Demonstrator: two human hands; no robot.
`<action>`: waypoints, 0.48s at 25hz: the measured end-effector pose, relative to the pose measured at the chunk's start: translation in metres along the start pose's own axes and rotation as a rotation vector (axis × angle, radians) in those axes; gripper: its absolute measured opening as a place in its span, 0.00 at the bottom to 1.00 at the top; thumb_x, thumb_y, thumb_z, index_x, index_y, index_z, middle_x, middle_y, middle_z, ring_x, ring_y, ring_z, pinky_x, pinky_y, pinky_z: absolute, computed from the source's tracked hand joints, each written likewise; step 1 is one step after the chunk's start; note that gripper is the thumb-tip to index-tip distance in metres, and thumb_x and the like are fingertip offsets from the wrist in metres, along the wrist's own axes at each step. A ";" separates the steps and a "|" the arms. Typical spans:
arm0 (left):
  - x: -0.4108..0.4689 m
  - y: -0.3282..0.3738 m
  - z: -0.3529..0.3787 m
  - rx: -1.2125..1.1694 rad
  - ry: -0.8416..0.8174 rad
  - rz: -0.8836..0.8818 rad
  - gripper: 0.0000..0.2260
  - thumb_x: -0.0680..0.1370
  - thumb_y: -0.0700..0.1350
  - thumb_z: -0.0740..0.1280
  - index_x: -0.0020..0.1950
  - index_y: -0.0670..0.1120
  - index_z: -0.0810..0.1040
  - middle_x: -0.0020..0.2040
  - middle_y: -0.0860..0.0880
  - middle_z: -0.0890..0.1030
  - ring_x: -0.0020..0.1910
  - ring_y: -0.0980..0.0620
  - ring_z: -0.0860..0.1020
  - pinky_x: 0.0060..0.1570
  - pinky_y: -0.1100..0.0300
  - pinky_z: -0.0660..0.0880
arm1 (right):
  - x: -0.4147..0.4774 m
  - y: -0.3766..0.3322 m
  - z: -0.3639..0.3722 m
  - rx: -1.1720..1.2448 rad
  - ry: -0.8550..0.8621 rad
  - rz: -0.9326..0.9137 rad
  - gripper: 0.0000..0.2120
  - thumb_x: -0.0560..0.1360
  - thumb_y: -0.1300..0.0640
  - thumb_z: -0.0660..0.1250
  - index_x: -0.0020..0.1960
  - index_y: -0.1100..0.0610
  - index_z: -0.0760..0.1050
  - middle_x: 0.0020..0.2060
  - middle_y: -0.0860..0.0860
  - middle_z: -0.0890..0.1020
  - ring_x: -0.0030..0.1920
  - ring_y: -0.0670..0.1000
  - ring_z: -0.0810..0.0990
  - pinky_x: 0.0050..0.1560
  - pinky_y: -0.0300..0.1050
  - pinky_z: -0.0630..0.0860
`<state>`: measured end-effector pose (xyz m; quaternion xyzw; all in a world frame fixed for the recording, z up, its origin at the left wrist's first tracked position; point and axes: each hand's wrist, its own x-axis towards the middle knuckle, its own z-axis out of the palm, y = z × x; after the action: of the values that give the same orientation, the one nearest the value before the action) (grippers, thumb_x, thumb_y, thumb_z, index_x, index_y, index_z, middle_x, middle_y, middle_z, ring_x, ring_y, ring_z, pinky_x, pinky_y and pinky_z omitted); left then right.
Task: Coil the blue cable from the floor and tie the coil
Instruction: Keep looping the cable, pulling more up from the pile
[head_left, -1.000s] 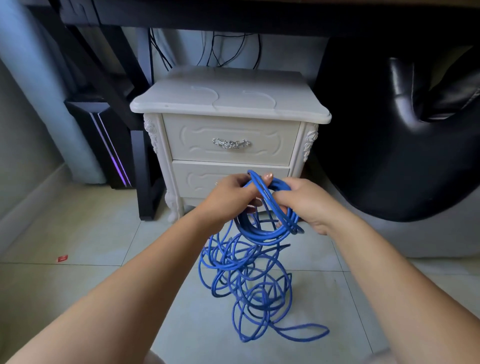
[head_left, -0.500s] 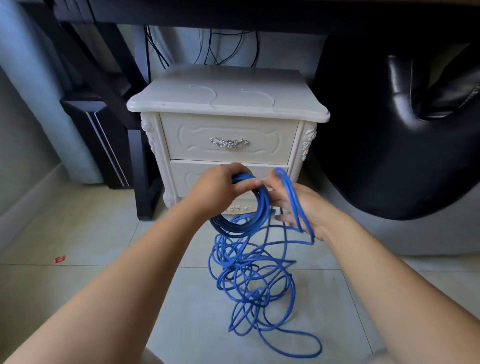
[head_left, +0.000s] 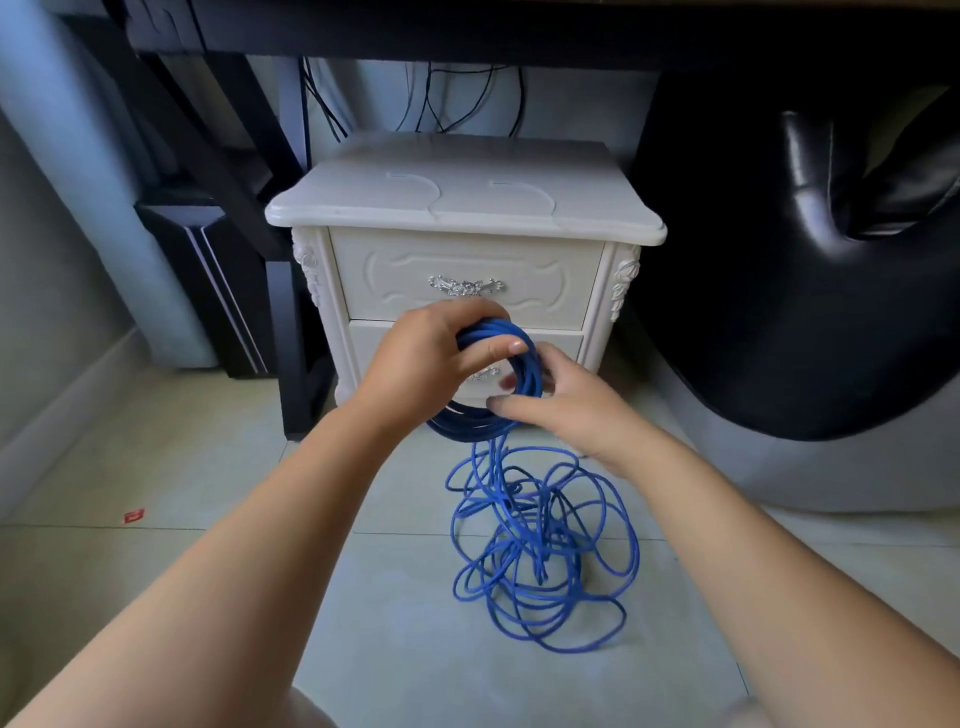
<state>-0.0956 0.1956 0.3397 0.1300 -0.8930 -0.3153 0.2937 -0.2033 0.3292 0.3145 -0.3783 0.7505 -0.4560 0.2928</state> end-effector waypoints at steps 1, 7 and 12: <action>0.000 0.001 0.000 0.001 0.017 0.009 0.11 0.75 0.53 0.71 0.51 0.47 0.82 0.39 0.53 0.81 0.40 0.55 0.75 0.43 0.64 0.70 | 0.001 0.000 -0.001 -0.052 0.070 0.021 0.17 0.67 0.46 0.76 0.54 0.46 0.76 0.46 0.45 0.82 0.44 0.41 0.82 0.43 0.38 0.77; -0.001 0.004 -0.002 -0.067 0.190 -0.016 0.13 0.76 0.52 0.70 0.55 0.45 0.81 0.40 0.62 0.78 0.40 0.66 0.75 0.40 0.74 0.68 | 0.008 -0.008 0.002 -0.073 0.277 -0.013 0.11 0.71 0.45 0.70 0.37 0.51 0.76 0.28 0.45 0.70 0.30 0.49 0.69 0.34 0.43 0.66; -0.005 0.014 0.011 -0.199 0.283 -0.068 0.08 0.77 0.51 0.70 0.53 0.49 0.80 0.40 0.63 0.78 0.40 0.68 0.75 0.42 0.73 0.68 | 0.011 -0.012 0.011 0.397 0.235 0.139 0.04 0.74 0.51 0.71 0.42 0.50 0.79 0.33 0.45 0.83 0.39 0.50 0.81 0.42 0.44 0.72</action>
<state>-0.0987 0.2137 0.3397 0.1736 -0.8021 -0.3906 0.4171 -0.1971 0.3116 0.3199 -0.2049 0.6993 -0.6143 0.3027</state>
